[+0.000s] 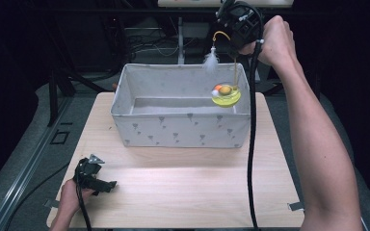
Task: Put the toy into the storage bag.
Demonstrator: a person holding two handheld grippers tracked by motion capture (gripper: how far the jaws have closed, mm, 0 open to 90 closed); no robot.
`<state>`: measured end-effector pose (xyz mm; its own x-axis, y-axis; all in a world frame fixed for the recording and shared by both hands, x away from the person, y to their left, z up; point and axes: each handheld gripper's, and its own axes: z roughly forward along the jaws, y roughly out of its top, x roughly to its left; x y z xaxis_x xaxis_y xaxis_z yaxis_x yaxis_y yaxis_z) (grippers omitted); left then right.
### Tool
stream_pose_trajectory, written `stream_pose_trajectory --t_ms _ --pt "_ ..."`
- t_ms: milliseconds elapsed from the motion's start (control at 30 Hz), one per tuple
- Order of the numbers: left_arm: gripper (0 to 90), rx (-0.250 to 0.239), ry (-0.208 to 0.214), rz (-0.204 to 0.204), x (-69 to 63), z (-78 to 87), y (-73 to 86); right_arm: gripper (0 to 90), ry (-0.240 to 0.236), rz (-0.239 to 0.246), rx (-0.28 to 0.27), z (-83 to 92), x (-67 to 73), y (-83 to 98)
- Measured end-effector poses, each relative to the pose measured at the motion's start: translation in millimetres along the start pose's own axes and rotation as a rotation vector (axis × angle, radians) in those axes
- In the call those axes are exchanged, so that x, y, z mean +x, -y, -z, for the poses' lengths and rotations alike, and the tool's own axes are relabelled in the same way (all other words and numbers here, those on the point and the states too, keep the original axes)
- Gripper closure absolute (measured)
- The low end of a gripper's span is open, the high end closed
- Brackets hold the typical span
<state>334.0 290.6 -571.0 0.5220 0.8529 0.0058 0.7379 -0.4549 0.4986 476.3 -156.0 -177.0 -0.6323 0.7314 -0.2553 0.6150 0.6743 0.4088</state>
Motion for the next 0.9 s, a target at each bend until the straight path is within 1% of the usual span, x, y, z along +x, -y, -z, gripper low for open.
stream_pose_trajectory --t_ms 33,67,100,233,300,400,500,600,667,700,900 --pt "0.2 0.000 0.000 0.000 0.0 0.0 0.0 88.2 0.000 0.000 0.000 0.0 0.0 0.0" --pt "0.2 0.001 0.001 0.001 0.1 -0.1 0.0 88.2 -0.001 -0.015 -0.005 -3.1 -3.3 0.2" --pt "0.2 0.001 0.001 -0.004 0.3 -0.1 -0.1 88.2 0.003 -0.018 -0.001 -4.3 -5.3 0.4" --pt "0.2 0.000 0.001 -0.001 -0.2 0.1 -0.1 88.2 0.002 -0.048 -0.014 -11.4 -10.4 2.5" --pt "0.2 0.000 0.000 -0.004 0.1 0.2 -0.1 88.2 0.007 -0.049 -0.015 -12.5 -11.5 3.0" --pt "0.2 -0.001 0.000 -0.001 -0.1 0.1 -0.1 88.2 0.010 -0.066 -0.008 -21.5 -16.5 6.2" --pt "0.2 0.000 0.001 -0.002 -0.2 0.1 -0.2 88.2 0.016 -0.071 -0.012 -26.0 -19.2 8.4" --pt "0.2 -0.003 -0.002 -0.003 -0.1 0.4 0.0 88.2 0.009 -0.086 -0.005 -33.6 -24.3 13.3" --pt "0.2 -0.002 -0.002 -0.003 0.0 0.3 -0.1 88.2 0.008 -0.093 -0.006 -35.5 -24.9 14.8" --pt "0.2 0.002 0.004 -0.003 0.2 0.4 -0.3 88.2 0.012 -0.091 0.002 -39.1 -26.8 17.3" --pt "0.2 0.004 0.003 -0.005 0.1 0.0 -0.2 88.2 0.004 -0.112 -0.003 -47.9 -29.9 21.4"
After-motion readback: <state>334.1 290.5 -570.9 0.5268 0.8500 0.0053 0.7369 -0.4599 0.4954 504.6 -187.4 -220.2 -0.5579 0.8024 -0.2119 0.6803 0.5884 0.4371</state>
